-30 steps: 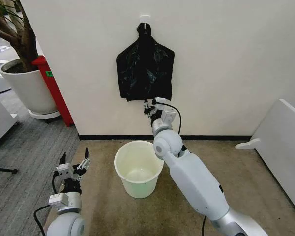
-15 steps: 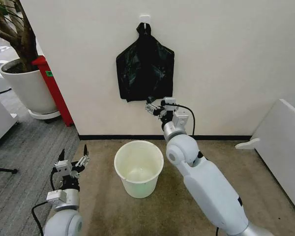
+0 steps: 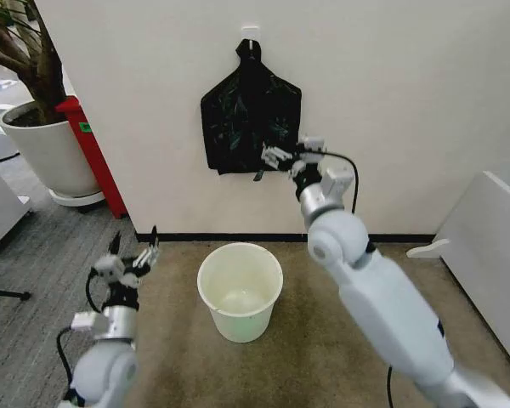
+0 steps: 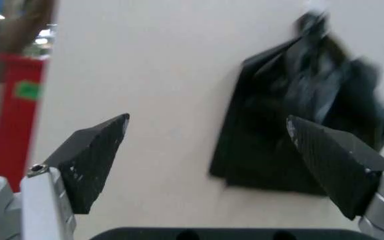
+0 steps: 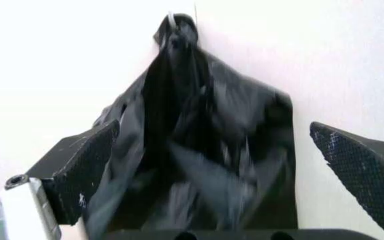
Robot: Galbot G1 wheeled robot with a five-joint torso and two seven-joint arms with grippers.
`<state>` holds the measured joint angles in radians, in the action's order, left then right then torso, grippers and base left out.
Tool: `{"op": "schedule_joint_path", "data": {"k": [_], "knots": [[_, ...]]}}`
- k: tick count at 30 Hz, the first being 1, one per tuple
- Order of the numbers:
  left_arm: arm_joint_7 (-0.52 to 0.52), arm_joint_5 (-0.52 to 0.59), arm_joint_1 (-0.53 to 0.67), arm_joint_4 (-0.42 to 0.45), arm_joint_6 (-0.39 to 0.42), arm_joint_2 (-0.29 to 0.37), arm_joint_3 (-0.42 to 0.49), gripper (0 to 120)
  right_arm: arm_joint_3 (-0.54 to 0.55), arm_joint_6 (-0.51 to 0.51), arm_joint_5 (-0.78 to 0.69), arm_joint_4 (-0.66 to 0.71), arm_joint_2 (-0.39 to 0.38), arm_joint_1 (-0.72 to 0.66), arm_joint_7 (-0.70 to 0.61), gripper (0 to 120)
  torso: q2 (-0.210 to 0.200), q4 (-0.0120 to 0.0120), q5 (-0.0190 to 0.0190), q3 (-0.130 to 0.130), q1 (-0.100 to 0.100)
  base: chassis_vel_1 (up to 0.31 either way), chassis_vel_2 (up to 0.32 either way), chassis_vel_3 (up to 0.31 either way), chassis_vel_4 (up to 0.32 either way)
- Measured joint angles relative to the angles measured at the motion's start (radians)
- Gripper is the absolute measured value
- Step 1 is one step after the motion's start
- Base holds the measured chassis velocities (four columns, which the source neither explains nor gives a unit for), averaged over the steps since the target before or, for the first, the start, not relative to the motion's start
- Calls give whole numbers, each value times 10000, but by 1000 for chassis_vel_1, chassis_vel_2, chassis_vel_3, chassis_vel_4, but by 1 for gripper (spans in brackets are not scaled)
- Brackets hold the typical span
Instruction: Place the garbage bag over the trash bin.
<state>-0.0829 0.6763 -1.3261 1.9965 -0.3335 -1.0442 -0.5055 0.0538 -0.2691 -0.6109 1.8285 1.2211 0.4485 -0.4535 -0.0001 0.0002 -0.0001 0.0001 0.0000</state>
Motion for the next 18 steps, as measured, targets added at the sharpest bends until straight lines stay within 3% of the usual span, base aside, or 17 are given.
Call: {"op": "schedule_joint_path", "data": {"k": [6, 7, 9, 12, 14, 18], "knots": [[88, 2202, 2568, -828, 6, 2321, 1525, 90, 979, 184, 171, -1597, 72, -1883, -89, 100, -1, 0, -1, 1, 0, 0, 0, 0, 0], [88, 2202, 2568, -828, 6, 2321, 1525, 90, 979, 184, 171, -1597, 72, -1883, -89, 100, -1, 0, -1, 1, 0, 0, 0, 0, 0], [113, 2707, 3884, -1291, 4, 2727, 2400, 90, 1255, 145, 252, -2026, 269, -2208, -217, 100, -1, 0, 5, 1, 0, 0, 0, 0, 0], [111, 3375, 5989, -2276, 86, 2751, 4068, 90, 1604, 10, 364, -2450, 529, -2436, -369, 100, -2, -2, -7, 2, 0, 0, 0, 0, 0], [80, 3692, 7147, -2825, 118, 2537, 4964, 90, 1715, -47, 467, -2644, 643, -2485, -399, 100, -2, -5, 6, 1, 0, 0, 0, 0, 0], [-33, 3915, 8320, -3297, 247, 2093, 5781, 86, 1739, -142, 544, -2815, 713, -2508, -463, 100, -2, -6, 3, 2, 0, 0, 0, 0, 0]]}}
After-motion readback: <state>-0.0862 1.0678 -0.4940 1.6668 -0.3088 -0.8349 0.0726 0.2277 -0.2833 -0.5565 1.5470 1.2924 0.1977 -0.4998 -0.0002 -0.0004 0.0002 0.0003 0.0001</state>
